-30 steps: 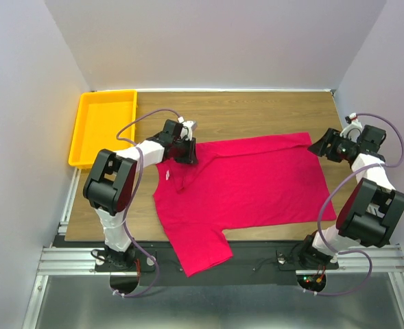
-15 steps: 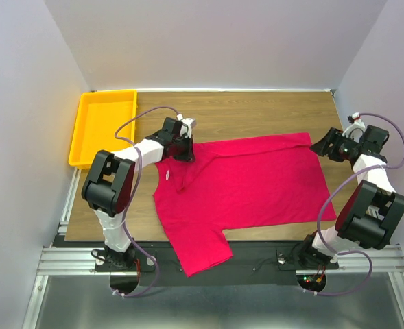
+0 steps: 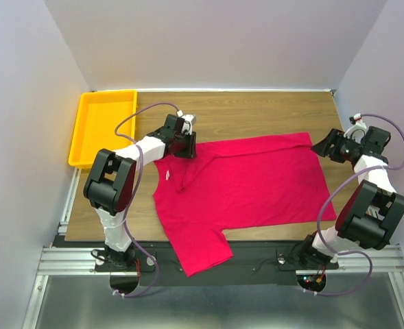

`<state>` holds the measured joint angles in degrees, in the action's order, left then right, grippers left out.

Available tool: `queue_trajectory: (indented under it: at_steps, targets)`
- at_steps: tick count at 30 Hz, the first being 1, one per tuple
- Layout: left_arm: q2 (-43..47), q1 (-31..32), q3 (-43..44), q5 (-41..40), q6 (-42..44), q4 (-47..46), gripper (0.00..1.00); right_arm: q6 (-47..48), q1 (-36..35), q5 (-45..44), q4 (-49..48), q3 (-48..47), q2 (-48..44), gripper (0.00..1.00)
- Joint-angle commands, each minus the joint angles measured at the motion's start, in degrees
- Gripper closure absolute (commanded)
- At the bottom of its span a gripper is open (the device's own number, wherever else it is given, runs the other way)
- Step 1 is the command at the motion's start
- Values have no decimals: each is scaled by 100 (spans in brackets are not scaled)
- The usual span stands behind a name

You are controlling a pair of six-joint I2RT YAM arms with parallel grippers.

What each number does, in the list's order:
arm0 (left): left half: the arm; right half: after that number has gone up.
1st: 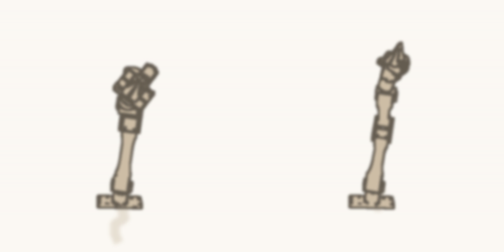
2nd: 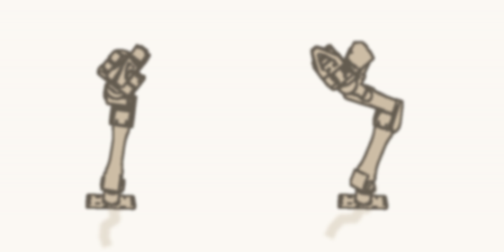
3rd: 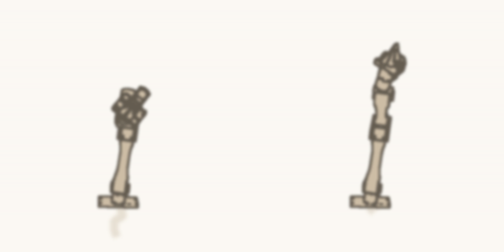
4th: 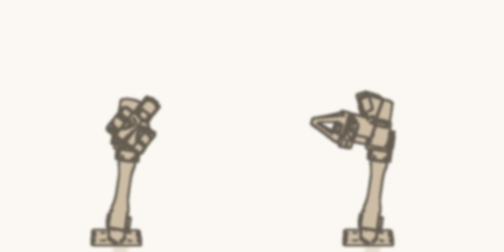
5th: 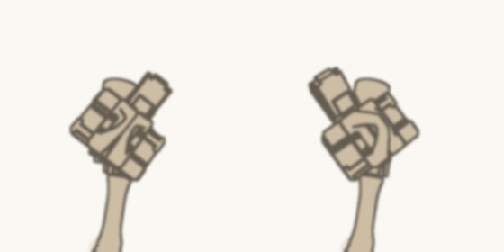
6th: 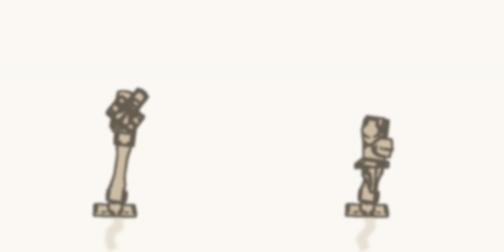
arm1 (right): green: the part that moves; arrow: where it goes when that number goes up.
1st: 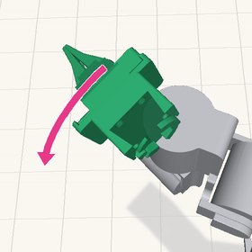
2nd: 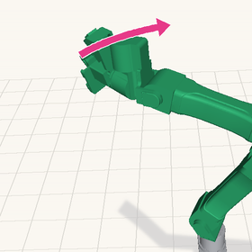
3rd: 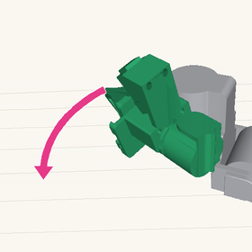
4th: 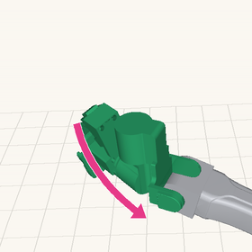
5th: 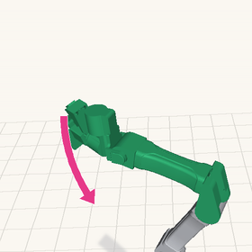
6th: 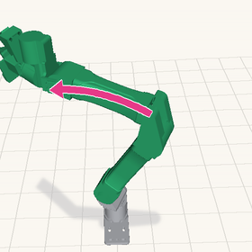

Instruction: Fold and stack the t-shirts

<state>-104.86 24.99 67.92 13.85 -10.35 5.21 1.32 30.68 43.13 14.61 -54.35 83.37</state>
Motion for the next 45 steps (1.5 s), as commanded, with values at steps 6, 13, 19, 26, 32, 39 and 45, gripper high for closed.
queue_trajectory:
  at_steps: [6,13,19,26,32,39,45]
  targets:
    - [-131,76,248,-233,103,155,57,87,105,169,-64,100,-155,31]
    - [-158,137,274,-514,174,217,56,79,114,213,-64,109,-155,31]
    - [-272,199,336,-436,235,270,62,79,140,222,-64,100,-128,31]
    - [-44,287,292,-58,297,296,97,87,167,230,-64,100,-146,31]
    - [334,295,116,337,349,314,100,70,202,257,-64,109,-163,31]
    - [598,375,-191,1321,446,322,100,61,237,301,-64,100,-172,31]
    - [239,602,-323,2305,718,498,78,61,272,310,-64,100,-172,31]
